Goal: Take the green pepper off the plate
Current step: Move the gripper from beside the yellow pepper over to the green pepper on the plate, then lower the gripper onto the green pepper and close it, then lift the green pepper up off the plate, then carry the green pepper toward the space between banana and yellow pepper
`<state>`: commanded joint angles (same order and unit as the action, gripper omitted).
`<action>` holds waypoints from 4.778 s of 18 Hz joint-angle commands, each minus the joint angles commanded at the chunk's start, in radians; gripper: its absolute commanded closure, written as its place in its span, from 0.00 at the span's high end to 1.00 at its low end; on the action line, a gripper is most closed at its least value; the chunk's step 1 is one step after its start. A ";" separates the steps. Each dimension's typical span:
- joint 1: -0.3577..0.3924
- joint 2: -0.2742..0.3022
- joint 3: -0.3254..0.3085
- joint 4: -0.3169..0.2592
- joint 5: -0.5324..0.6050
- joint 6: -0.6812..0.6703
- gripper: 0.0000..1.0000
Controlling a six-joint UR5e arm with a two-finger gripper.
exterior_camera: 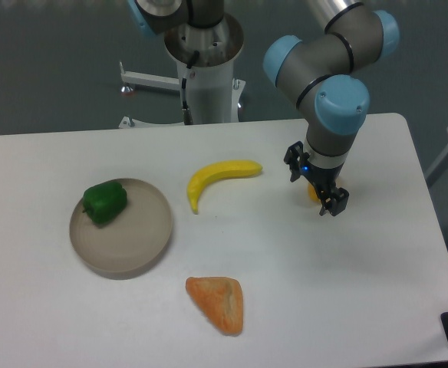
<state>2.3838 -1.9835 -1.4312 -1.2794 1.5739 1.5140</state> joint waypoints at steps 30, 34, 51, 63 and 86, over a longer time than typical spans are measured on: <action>-0.554 0.035 -0.158 0.043 -0.123 -0.768 1.00; -0.601 0.000 -0.163 0.052 -0.123 -0.798 1.00; -0.626 -0.034 -0.164 0.158 -0.121 -0.825 0.35; -0.526 0.050 -0.106 0.158 -0.046 -0.706 0.28; 0.002 0.055 -0.052 0.029 0.001 -0.057 0.30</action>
<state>2.3853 -1.9280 -1.4834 -1.2502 1.5752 1.4570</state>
